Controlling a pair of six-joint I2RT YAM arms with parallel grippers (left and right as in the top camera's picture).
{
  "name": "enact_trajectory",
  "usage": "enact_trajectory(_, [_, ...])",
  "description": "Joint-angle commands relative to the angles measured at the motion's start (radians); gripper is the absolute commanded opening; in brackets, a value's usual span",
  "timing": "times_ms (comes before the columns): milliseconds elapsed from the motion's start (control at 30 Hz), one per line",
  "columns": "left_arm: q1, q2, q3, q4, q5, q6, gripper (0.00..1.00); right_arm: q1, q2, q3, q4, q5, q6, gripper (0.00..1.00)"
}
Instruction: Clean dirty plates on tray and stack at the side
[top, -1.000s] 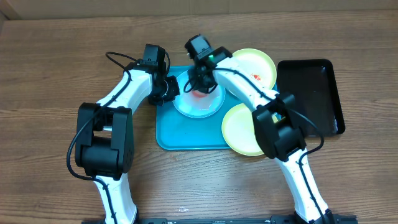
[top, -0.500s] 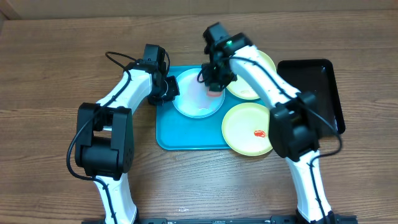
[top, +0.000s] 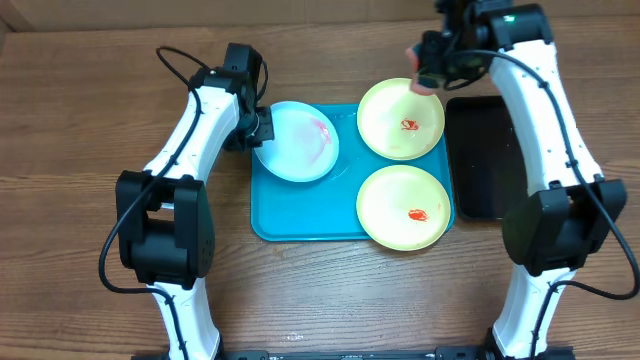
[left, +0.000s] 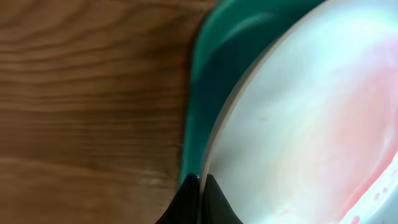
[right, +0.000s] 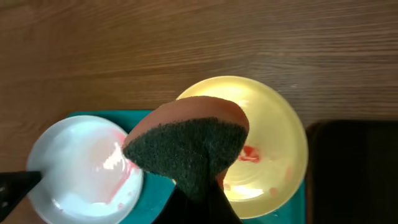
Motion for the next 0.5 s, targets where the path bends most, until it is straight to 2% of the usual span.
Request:
enact_trajectory(0, [-0.049, -0.021, 0.069, -0.04, -0.168, 0.02, 0.04, -0.029, -0.019, 0.016, -0.001, -0.009, -0.012, 0.04])
enact_trajectory(300, [-0.193, -0.021, 0.083, -0.071, -0.47, 0.019, 0.04, -0.089, -0.019, 0.016, -0.013, -0.006, -0.019, 0.04])
enact_trajectory(467, [-0.248, -0.021, 0.084, -0.072, -0.591, 0.016, 0.04, -0.103, -0.019, 0.016, -0.022, -0.005, -0.025, 0.04])
